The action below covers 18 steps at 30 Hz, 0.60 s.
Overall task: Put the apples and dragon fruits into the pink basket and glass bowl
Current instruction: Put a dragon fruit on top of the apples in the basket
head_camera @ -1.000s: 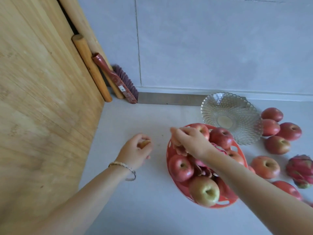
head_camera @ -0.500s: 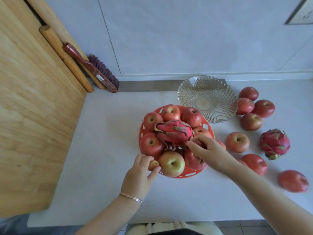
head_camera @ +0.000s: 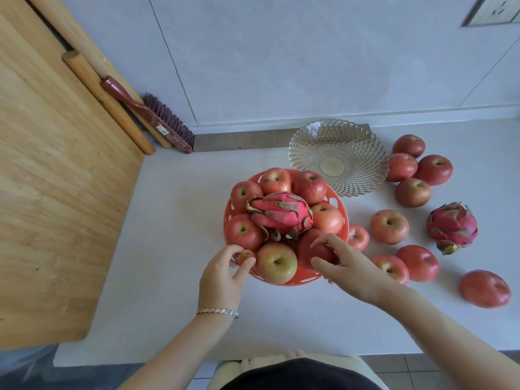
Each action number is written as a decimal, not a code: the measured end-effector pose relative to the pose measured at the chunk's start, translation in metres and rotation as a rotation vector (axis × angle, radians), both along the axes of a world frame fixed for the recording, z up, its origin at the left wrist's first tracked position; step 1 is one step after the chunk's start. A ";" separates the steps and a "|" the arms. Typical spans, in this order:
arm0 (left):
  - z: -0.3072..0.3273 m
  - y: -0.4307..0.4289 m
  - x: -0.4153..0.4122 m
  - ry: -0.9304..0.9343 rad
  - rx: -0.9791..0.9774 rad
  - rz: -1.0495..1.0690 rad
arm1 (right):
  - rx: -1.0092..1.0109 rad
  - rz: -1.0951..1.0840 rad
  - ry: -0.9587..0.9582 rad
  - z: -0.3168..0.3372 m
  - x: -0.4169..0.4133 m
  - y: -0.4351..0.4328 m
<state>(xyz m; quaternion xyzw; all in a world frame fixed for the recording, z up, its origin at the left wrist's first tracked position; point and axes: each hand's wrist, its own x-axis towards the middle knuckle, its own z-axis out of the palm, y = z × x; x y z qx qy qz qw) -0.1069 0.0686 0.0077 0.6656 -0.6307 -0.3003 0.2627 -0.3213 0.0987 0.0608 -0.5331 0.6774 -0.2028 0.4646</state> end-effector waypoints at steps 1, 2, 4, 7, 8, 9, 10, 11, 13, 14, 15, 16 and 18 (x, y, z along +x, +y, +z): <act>-0.001 0.000 0.001 0.014 -0.005 0.007 | -0.007 -0.006 -0.004 -0.001 0.000 0.001; -0.001 0.001 0.001 0.022 -0.022 0.007 | -0.017 -0.006 -0.002 -0.002 0.001 0.001; 0.000 0.003 0.002 0.009 -0.064 -0.030 | -0.045 -0.003 0.013 -0.006 0.001 0.003; 0.003 0.004 0.003 -0.154 -0.122 -0.150 | -0.068 -0.014 0.017 -0.011 0.000 0.004; 0.004 0.004 0.003 -0.218 -0.144 -0.171 | -0.070 -0.016 0.018 -0.011 0.001 0.004; 0.003 0.002 0.003 -0.245 -0.150 -0.175 | -0.073 -0.017 0.022 -0.012 0.001 0.004; 0.003 0.001 0.003 -0.232 -0.135 -0.168 | -0.078 -0.017 0.026 -0.013 0.001 0.004; 0.003 0.001 0.003 -0.195 -0.115 -0.156 | -0.082 -0.018 0.027 -0.014 0.001 0.004; 0.001 0.001 0.002 -0.136 -0.104 -0.136 | -0.088 -0.012 0.029 -0.015 0.001 0.005; 0.000 0.001 0.003 -0.123 -0.122 -0.136 | -0.091 -0.007 0.028 -0.016 0.001 0.006; -0.002 0.002 0.004 -0.111 -0.149 -0.151 | -0.096 0.000 0.028 -0.016 0.001 0.007; -0.004 0.002 0.006 -0.110 -0.186 -0.179 | -0.106 0.006 0.033 -0.017 0.001 0.008; -0.008 0.002 0.011 -0.166 -0.270 -0.251 | -0.133 0.022 0.081 -0.019 0.003 0.011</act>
